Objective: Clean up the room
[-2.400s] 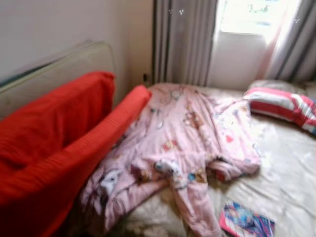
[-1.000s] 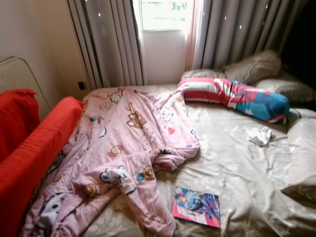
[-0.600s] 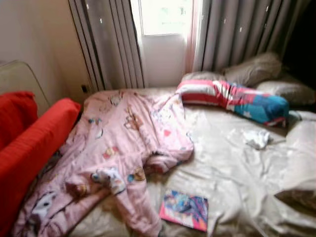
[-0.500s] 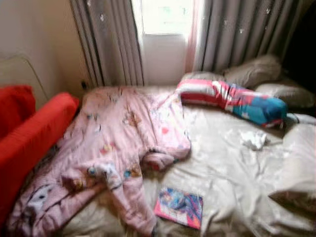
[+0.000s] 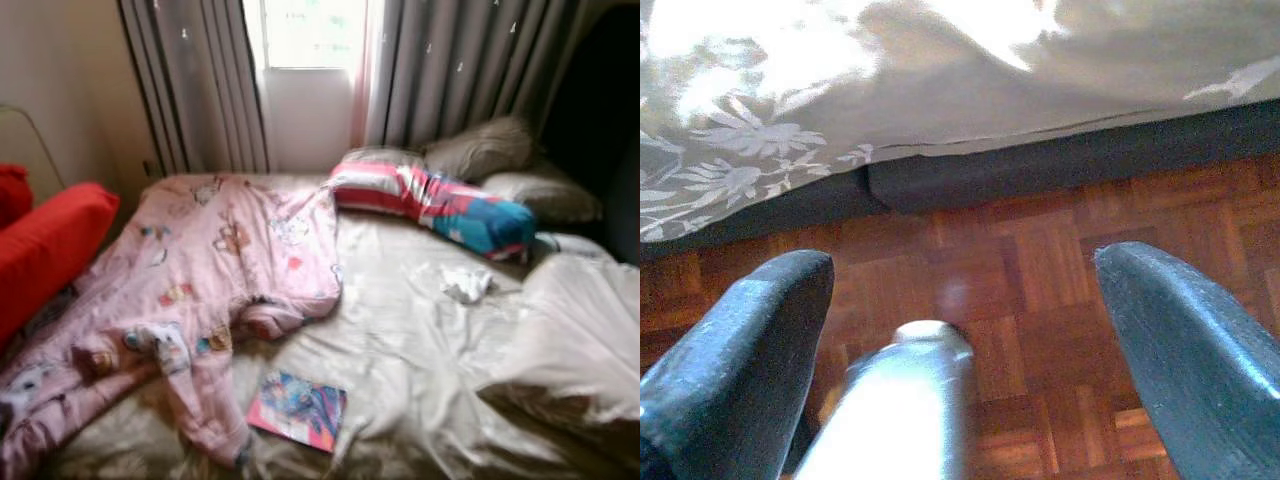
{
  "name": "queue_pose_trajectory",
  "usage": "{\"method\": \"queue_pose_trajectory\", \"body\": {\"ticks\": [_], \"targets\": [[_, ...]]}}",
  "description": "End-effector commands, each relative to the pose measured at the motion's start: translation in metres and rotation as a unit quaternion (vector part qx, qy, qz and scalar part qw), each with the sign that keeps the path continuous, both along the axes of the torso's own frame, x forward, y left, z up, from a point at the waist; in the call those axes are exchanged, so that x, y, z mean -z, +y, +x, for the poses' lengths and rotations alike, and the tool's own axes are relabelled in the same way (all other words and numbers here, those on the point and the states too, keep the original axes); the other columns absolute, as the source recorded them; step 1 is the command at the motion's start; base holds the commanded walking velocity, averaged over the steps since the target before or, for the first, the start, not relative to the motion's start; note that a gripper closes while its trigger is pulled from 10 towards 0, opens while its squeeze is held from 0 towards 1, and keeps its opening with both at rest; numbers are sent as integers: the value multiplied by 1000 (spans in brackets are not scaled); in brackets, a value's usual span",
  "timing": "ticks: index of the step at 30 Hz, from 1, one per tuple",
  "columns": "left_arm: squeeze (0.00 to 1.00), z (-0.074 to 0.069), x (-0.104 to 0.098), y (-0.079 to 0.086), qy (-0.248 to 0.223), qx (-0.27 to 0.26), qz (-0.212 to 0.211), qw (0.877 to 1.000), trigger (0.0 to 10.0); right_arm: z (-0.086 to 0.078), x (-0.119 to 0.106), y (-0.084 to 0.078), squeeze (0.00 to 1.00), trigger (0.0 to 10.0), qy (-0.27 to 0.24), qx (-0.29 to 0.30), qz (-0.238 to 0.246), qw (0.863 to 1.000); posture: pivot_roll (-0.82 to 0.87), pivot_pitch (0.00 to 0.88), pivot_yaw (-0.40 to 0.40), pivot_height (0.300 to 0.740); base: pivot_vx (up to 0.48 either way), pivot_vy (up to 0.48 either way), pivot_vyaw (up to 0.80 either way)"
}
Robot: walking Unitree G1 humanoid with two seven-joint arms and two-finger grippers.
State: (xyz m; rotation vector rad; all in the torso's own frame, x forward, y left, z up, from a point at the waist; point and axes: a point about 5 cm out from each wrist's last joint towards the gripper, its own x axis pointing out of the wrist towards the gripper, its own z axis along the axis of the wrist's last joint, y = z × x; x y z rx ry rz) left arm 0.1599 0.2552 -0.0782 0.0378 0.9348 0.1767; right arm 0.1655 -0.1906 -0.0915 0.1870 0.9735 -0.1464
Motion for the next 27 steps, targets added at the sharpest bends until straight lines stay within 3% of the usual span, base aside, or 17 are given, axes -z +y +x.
{"method": "queue_pose_trajectory", "body": {"ticks": [1, 6, 12, 20, 24, 27], "targets": [[0, 4, -1, -2, -4, 6, -1, 1000, 10000, 0, -2, -9, 0, 10000, -3, 9, -10, 1000, -32, 0, 31, 717, 0, -390, 0], [0, 3, 0, -5, -2, 8, -3, 1000, 10000, 0, -2, -10, 0, 10000, -2, 6, -12, 1000, -30, 0, 22, 717, 0, -392, 0], [0, 8, 4, -24, -2, 14, -10, 1000, 10000, -1, -1, -10, 0, 10000, -1, -3, -15, 1000, -29, 0, 15, 717, 0, -394, 0], [0, 39, -5, -52, -23, 29, -17, 999, 10000, -2, -1, -11, 0, 10000, -1, -2, -16, 1000, -35, 0, 19, 717, 0, -387, 0], [0, 55, -11, -66, -35, 34, -21, 999, 10000, -2, -1, -11, 0, 10000, 0, -1, -16, 1000, -34, 0, 19, 717, 0, -61, 0], [0, 41, -6, -53, -27, 30, -16, 999, 10000, -2, -1, -11, 0, 10000, 0, 0, -15, 1000, -36, 0, 21, 717, 0, 0, 0]]}}
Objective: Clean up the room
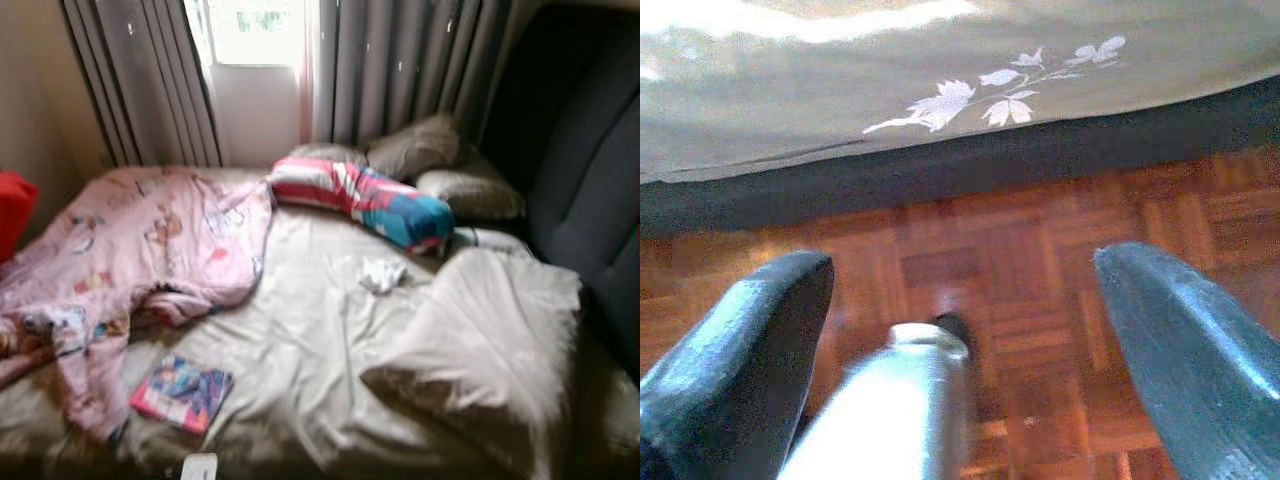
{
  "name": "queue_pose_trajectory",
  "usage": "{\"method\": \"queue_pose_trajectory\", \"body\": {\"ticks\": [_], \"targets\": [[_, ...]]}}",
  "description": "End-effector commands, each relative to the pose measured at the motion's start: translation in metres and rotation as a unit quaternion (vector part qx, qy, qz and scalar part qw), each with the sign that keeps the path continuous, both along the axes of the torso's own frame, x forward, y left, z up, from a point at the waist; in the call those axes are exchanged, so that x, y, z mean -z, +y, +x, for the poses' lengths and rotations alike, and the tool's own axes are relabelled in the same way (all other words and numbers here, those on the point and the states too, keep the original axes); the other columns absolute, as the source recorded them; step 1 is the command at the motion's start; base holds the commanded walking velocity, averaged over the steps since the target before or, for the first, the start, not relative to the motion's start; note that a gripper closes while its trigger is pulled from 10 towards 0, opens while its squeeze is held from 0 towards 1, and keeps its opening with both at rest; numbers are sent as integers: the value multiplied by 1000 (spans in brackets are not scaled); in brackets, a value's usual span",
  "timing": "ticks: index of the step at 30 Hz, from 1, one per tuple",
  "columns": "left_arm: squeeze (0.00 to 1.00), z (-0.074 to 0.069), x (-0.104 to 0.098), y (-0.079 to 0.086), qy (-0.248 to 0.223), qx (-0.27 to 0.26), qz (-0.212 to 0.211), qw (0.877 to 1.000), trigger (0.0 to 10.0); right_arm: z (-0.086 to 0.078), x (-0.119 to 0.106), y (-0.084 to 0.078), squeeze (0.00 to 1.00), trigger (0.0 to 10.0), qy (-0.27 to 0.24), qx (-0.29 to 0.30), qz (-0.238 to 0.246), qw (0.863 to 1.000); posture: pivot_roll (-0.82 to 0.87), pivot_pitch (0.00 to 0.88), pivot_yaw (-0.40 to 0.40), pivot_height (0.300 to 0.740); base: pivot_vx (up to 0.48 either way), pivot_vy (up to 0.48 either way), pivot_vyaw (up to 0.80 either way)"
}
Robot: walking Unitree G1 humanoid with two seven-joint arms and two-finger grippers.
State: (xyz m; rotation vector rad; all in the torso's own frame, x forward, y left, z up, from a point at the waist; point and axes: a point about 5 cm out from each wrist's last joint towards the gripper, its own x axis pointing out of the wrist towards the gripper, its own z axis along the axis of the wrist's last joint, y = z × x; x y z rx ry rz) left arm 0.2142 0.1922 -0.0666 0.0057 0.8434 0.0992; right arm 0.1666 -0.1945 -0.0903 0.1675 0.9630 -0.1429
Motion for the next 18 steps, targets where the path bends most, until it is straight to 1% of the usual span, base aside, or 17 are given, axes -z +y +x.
{"method": "queue_pose_trajectory", "body": {"ticks": [1, 6, 8, 12, 18], "targets": [[0, -15, 6, 13, 21, 1, 13, 1000, 10000, -3, 0, -7, 0, 10000, 5, 6, -8, 1000, -37, 0, 21, 717, 0, -465, 0], [0, -16, 7, 16, 23, -1, 12, 1000, 10000, -3, 0, -7, 0, 10000, 5, 9, -7, 1000, -39, 0, 22, 717, 0, -468, 0], [0, -16, 6, 16, 23, -3, 12, 1000, 10000, -3, 0, -6, 0, 10000, 4, 9, -7, 1000, -38, 0, 22, 717, 0, -345, 0], [0, -15, 6, 17, 20, -9, 9, 1000, 10000, -2, 0, -6, 0, 10000, 3, 12, -6, 1000, -38, 0, 22, 717, 0, 0, 0], [0, -14, 5, 16, 19, -4, 11, 1000, 10000, -2, 0, -7, 0, 10000, 2, 13, -7, 1000, -39, 0, 19, 717, 0, 0, 0]]}}
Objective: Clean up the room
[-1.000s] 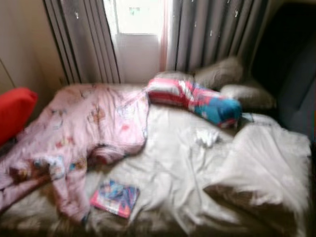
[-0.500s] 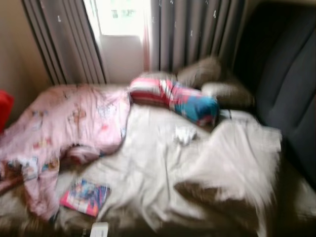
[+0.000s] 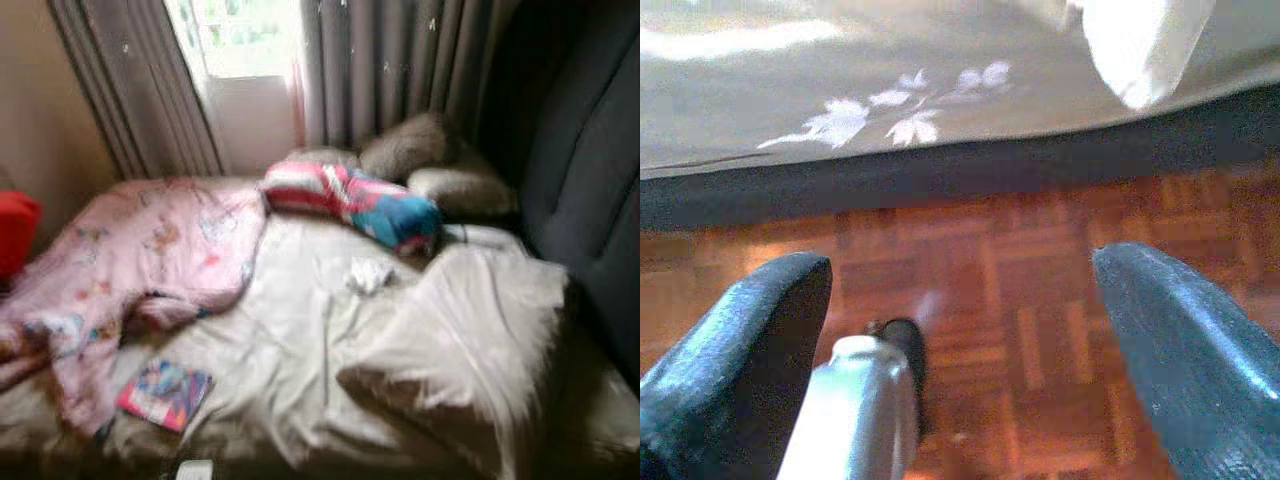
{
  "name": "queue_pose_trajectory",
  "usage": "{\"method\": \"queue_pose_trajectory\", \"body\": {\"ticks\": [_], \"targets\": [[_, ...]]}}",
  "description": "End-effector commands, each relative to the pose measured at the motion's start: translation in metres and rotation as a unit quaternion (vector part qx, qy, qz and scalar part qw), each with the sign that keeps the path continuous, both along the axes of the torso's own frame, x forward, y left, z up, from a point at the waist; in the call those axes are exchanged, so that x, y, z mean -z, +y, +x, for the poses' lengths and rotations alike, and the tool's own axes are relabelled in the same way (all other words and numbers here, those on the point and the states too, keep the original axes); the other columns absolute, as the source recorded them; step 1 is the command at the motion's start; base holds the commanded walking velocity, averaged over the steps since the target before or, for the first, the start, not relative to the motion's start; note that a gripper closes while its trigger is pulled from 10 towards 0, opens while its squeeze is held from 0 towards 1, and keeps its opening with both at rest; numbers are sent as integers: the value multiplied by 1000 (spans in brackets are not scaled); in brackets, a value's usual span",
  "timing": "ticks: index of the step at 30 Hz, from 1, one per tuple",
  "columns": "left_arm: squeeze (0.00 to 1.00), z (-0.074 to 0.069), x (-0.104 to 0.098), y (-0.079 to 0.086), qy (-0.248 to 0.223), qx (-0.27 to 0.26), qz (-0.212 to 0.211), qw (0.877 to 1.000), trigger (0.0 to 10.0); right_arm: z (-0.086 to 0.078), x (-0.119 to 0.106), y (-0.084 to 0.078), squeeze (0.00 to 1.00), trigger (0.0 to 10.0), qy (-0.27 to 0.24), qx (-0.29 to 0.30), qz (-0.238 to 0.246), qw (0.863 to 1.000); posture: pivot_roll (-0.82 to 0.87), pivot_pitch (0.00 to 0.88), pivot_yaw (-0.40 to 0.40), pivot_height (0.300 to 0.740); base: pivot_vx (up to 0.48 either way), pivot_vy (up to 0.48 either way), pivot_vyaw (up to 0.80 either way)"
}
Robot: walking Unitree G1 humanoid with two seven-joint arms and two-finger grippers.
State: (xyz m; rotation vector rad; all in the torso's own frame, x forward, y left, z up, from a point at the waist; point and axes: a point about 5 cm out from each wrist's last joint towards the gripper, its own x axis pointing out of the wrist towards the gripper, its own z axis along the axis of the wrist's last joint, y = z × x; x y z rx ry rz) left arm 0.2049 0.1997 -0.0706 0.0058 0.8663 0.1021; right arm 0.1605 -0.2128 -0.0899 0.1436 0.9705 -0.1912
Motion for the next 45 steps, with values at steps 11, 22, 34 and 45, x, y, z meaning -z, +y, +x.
{"method": "queue_pose_trajectory", "body": {"ticks": [11, 22, 34, 45], "targets": [[0, -5, 1, 9, 6, -10, 7, 1000, 10000, 5, 0, 10, 0, 10000, -6, -2, 12, 1000, -37, 0, 12, 717, 0, -283, 0], [0, -3, 0, 10, -4, -20, -2, 1000, 10000, 7, -1, 10, 0, 10000, -18, 7, 14, 1000, -43, 0, 12, 717, 0, 0, 0], [0, -5, 0, 11, -2, -22, -1, 1000, 10000, 6, -1, 9, 0, 10000, -17, 8, 12, 1000, -39, 0, 12, 717, 166, 0, -470], [0, -5, 0, 11, -3, -23, -1, 1000, 10000, 8, -3, 9, 0, 10000, -33, 17, 10, 999, -38, 0, 11, 717, 323, 0, 0]]}}
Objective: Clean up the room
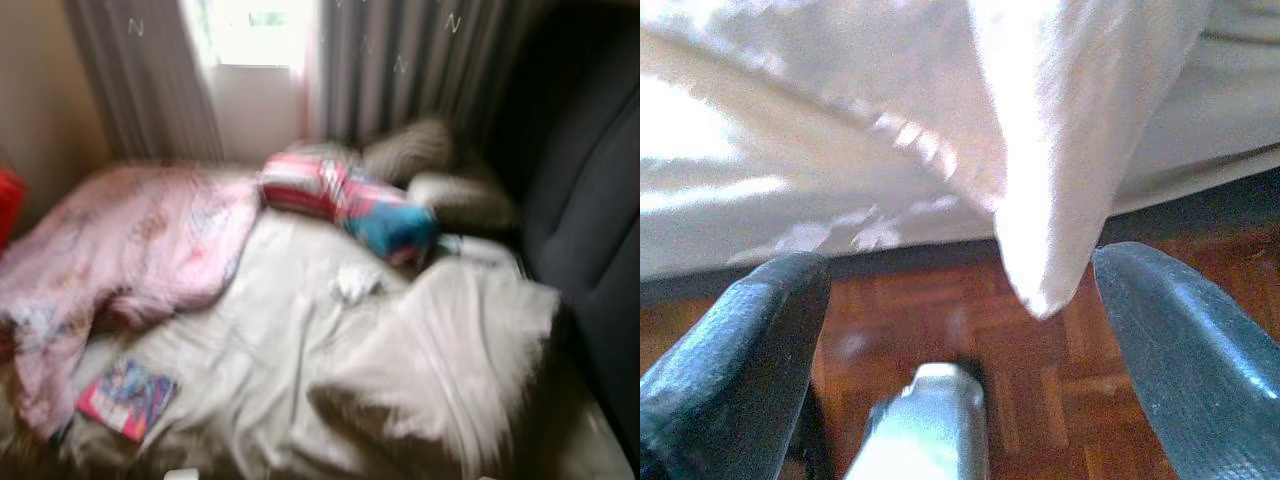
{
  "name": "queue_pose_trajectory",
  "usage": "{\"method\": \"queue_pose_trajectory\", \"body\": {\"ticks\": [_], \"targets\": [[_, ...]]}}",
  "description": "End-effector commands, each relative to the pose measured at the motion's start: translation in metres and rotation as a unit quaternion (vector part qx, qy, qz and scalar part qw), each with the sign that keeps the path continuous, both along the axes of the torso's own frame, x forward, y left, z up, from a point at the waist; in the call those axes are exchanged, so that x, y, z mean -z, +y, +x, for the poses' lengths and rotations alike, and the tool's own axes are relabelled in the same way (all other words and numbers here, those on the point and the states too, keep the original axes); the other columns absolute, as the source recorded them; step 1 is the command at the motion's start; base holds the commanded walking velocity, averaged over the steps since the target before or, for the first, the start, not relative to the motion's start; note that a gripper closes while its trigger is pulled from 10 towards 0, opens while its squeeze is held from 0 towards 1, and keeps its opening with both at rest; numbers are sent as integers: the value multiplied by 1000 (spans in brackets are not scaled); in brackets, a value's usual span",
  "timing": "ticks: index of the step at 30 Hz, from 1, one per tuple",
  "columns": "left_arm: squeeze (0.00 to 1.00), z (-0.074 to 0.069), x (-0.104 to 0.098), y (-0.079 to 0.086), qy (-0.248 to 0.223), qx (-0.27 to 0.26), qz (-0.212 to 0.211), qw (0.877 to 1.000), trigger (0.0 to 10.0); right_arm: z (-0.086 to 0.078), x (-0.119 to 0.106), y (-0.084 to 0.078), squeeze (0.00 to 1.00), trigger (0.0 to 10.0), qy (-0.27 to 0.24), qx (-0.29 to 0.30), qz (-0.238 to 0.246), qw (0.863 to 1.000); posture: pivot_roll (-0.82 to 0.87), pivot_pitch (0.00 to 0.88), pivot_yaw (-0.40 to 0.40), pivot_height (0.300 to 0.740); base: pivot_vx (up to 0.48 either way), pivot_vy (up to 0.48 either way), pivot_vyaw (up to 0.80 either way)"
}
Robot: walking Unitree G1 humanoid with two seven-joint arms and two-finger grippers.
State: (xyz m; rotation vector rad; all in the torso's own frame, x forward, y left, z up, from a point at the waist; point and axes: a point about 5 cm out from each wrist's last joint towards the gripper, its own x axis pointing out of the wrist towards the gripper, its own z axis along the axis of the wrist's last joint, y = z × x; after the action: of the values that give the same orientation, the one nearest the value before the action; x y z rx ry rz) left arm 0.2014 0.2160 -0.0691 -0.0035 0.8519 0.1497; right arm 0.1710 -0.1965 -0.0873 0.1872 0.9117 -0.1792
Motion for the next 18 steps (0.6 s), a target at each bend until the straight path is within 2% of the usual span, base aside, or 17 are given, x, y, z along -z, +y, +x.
{"method": "queue_pose_trajectory", "body": {"ticks": [1, 7, 12, 13, 14, 15, 16, 18], "targets": [[0, -1, 2, -5, 4, -1, -8, 1000, 10000, -2, -1, -8, 0, 10000, -3, 13, -7, 1000, -38, 0, 11, 717, 0, 0, 0], [0, -1, 2, -4, 3, -1, -6, 1000, 10000, -1, -2, -8, 0, 10000, -18, 22, -8, 1000, -38, 0, 12, 717, 0, 0, 0], [0, -2, 2, -3, 2, -2, -4, 1000, 10000, 3, -6, -9, 0, 10000, -50, 27, -8, 998, -41, 0, 15, 717, 0, 0, 0], [0, -2, 2, -3, 2, -1, -3, 1000, 10000, 24, -17, -7, 0, 10000, -89, 23, -12, 996, -43, 0, 16, 717, 0, 0, 0], [0, -2, 2, -3, 2, -1, -3, 1000, 10000, 24, -17, -7, 0, 10000, -89, 23, -12, 996, -43, 0, 16, 717, 0, 0, 0], [0, -2, 2, -2, 2, 0, -1, 1000, 10000, 60, -40, -4, 0, 10000, -158, 14, -19, 987, -48, 0, 19, 717, 0, 0, 0], [0, -2, 2, -2, 3, 3, 0, 1000, 10000, 75, -51, -2, 0, 10000, -194, 10, -22, 981, -49, 0, 20, 717, 0, 0, 0], [0, -2, 2, -2, 4, 5, 1, 1000, 10000, 79, -56, -2, 0, 10000, -211, 5, -24, 977, -51, 0, 23, 717, 0, 0, 0]]}}
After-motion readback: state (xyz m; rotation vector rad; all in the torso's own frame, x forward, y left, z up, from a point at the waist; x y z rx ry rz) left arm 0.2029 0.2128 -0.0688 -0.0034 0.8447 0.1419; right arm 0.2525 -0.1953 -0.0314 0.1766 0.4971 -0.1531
